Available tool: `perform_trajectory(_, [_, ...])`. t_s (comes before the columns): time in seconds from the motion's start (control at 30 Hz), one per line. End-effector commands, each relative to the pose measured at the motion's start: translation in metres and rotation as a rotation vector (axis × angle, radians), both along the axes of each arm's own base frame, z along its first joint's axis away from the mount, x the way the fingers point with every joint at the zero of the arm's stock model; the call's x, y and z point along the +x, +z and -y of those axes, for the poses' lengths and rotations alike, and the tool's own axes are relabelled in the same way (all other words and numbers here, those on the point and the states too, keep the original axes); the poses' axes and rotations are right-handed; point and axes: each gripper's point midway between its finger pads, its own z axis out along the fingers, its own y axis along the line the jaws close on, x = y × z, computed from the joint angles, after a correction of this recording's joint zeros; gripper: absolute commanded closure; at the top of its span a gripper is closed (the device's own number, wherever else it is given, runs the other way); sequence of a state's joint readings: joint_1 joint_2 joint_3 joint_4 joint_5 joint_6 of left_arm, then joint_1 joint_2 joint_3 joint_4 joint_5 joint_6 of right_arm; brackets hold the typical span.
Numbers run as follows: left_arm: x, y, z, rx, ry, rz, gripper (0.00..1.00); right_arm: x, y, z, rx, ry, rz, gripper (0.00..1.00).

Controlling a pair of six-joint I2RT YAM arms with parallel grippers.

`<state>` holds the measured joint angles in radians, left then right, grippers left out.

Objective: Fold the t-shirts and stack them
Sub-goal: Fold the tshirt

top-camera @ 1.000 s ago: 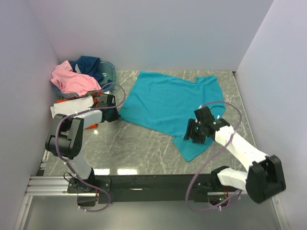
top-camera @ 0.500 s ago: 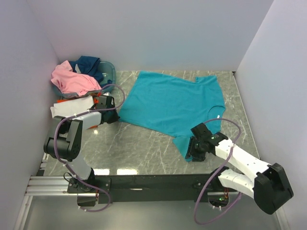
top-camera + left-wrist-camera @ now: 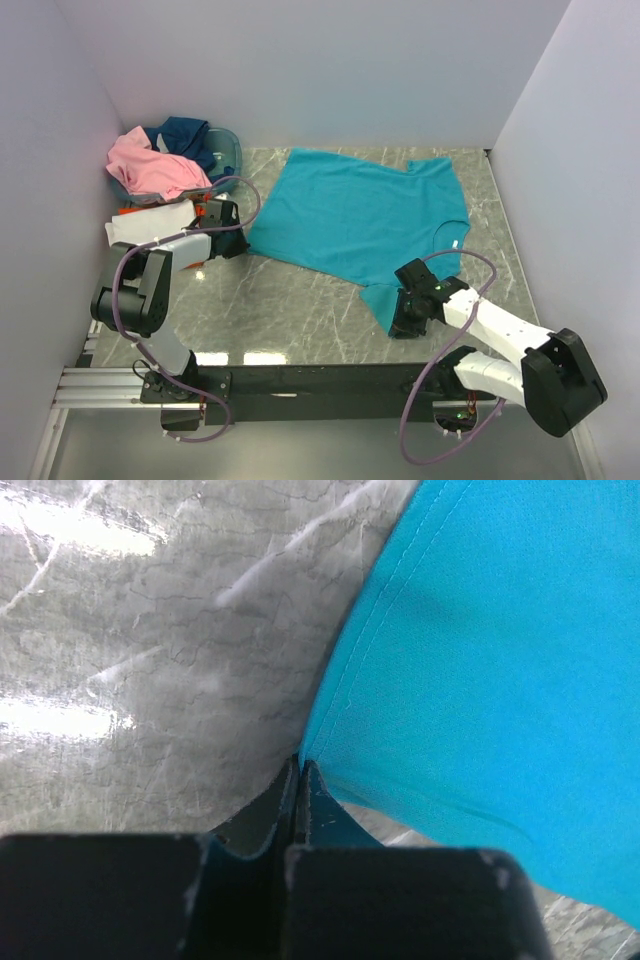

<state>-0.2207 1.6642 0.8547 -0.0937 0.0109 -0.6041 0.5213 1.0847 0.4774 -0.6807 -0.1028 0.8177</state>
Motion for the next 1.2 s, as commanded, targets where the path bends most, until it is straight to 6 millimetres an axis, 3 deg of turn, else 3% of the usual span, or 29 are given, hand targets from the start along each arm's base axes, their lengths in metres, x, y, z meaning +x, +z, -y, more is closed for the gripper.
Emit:
perform_trajectory(0.0, [-0.008, 0.006, 0.000, -0.009, -0.016, -0.004, 1.00, -0.002, -0.011, 0.000, -0.008, 0.004, -0.005, 0.76])
perform_trajectory(0.1, [-0.007, 0.009, -0.001, -0.005, -0.014, 0.003, 1.00, -0.004, -0.012, 0.001, -0.011, 0.007, -0.014, 0.90])
perform_trajectory(0.23, [-0.013, 0.009, -0.004, 0.001, 0.004, -0.002, 1.00, -0.010, -0.008, 0.006, -0.028, 0.002, -0.024, 1.00])
perform_trajectory(0.6, [-0.042, 0.012, -0.016, 0.007, 0.069, -0.019, 1.00, -0.039, 0.026, 0.026, -0.064, -0.013, -0.059, 1.00])
perform_trajectory(0.9, [-0.065, 0.026, -0.029, 0.021, 0.128, -0.011, 1.00, -0.052, 0.045, 0.027, -0.033, -0.034, -0.064, 1.00])
perform_trajectory(1.03, [-0.067, 0.041, -0.030, 0.029, 0.118, 0.013, 1.00, -0.035, 0.067, 0.022, -0.021, -0.030, -0.002, 1.00])
perform_trajectory(1.17, [-0.049, 0.067, -0.024, 0.025, 0.068, 0.056, 1.00, -0.004, 0.098, 0.019, -0.056, -0.033, 0.084, 1.00])
